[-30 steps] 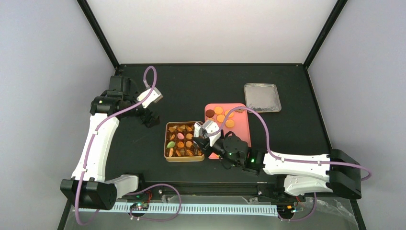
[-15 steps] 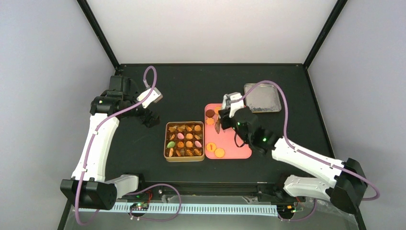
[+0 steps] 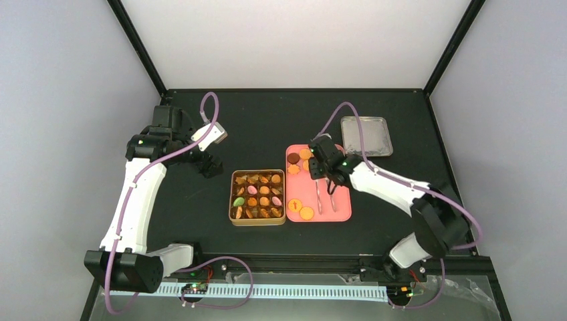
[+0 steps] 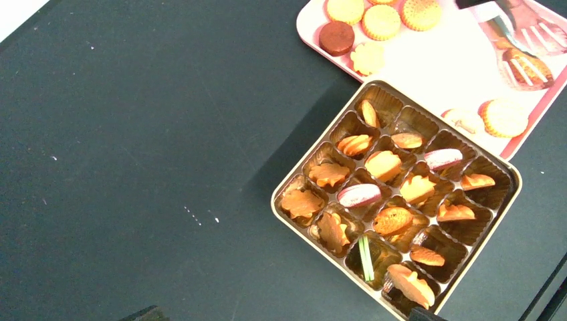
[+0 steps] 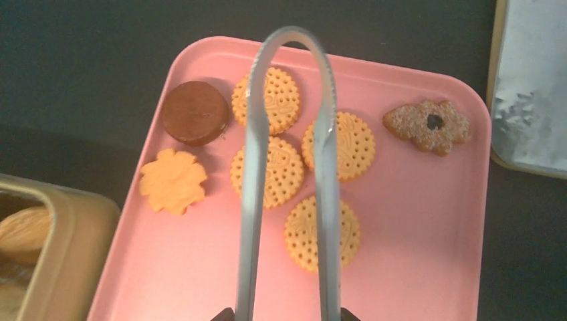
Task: Pack the cookies
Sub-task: Place the clamp on the plate.
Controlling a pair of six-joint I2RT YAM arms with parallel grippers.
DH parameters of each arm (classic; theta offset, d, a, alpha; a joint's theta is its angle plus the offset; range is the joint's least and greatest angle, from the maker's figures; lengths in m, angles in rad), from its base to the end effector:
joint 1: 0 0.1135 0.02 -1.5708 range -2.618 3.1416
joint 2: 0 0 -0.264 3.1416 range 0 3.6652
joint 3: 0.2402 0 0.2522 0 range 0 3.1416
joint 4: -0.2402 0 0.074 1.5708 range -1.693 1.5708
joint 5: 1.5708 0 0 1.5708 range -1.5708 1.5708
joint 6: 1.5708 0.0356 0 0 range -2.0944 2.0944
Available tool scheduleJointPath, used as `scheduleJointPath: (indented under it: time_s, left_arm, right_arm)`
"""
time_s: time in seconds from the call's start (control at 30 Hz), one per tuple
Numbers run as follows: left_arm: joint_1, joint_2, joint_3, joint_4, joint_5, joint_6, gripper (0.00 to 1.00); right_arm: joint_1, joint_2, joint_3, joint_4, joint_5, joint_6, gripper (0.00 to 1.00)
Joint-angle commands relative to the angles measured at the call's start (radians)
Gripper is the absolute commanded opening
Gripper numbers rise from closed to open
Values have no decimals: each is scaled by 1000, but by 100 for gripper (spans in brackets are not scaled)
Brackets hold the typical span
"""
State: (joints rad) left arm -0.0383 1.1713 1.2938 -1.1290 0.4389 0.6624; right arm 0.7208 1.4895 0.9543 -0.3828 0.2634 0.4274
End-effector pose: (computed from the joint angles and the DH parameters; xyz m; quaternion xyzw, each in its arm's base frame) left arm 0.2092 -0.0232 0.3564 0.3787 0.8597 -0.1156 0.3228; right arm 0.2358 0.1948 0.2172 -0.0956 0.9351 0.0682 0.3345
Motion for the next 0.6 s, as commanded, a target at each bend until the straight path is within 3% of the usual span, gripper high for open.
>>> scheduleJointPath:
  time_s: [0.0,0.13,0.37,0.57]
  left_arm:
    - [8,-20,39,-23,15,6,96]
    - [10,-29,37,-25,11,12,96]
    - [15,-38,14,-18,21,16,96]
    - [14,-38,10,-17,43,9,96]
  right_arm:
    - [-41,96,101,-22,-29,13,39]
    - [-60,177,170,-36,-51,15,47]
    - [-138,187,234,-65,-37,9,77]
    - [-289,265,347,-87,11,12,75]
